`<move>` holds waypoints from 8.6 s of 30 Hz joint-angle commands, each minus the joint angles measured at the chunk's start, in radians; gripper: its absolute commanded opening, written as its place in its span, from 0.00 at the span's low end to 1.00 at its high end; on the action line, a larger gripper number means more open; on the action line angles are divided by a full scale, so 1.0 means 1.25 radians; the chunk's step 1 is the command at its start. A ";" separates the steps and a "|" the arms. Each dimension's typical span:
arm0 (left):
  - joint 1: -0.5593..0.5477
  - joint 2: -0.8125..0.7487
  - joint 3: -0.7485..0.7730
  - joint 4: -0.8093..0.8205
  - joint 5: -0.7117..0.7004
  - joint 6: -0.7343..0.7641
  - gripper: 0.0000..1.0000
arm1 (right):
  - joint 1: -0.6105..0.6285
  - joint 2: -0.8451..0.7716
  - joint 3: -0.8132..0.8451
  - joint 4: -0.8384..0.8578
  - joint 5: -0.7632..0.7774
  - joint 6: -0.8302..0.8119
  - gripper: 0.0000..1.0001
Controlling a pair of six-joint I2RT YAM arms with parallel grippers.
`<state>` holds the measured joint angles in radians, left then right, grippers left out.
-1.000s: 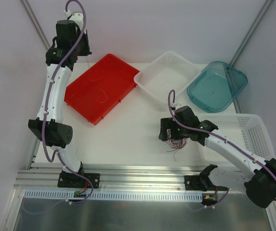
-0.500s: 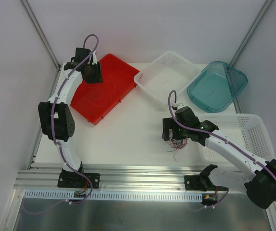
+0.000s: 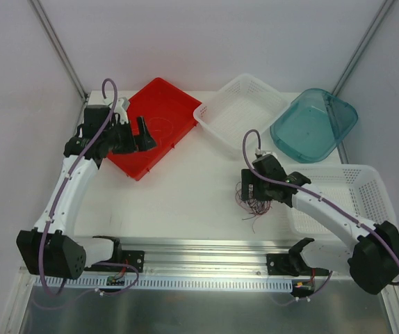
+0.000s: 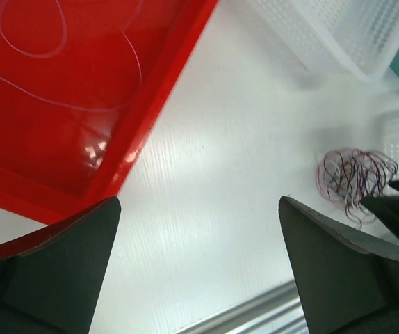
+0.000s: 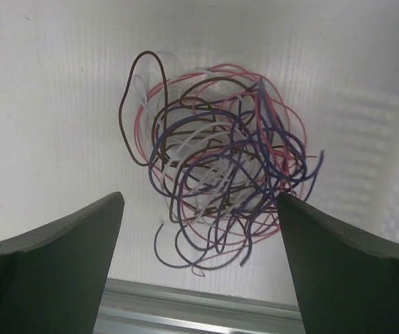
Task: Untangle the cables
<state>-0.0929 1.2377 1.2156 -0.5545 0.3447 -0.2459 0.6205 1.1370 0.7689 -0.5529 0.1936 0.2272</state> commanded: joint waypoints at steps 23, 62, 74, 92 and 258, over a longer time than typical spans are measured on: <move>-0.159 -0.137 -0.326 0.182 0.089 -0.067 0.91 | 0.203 0.204 0.188 0.112 -0.014 0.056 0.89; -0.592 0.441 -0.003 0.203 -0.151 -0.211 0.79 | -0.050 0.067 -0.195 0.471 -0.270 -0.023 0.39; -0.592 0.501 -0.015 0.204 -0.190 -0.238 0.72 | -0.051 -0.036 -0.167 0.348 -0.238 -0.068 0.01; -0.510 0.393 -0.166 0.156 -0.308 -0.223 0.67 | -0.051 -0.286 0.185 -0.112 0.021 -0.158 0.01; -0.394 -0.151 0.212 0.397 -0.558 0.342 0.00 | 0.099 0.006 -0.216 0.300 -0.009 0.245 0.06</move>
<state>-0.5930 1.0771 1.4437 -0.0418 -0.3611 0.1314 0.7475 1.1927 0.4503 -0.0860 0.1390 0.5766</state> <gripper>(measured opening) 0.013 0.047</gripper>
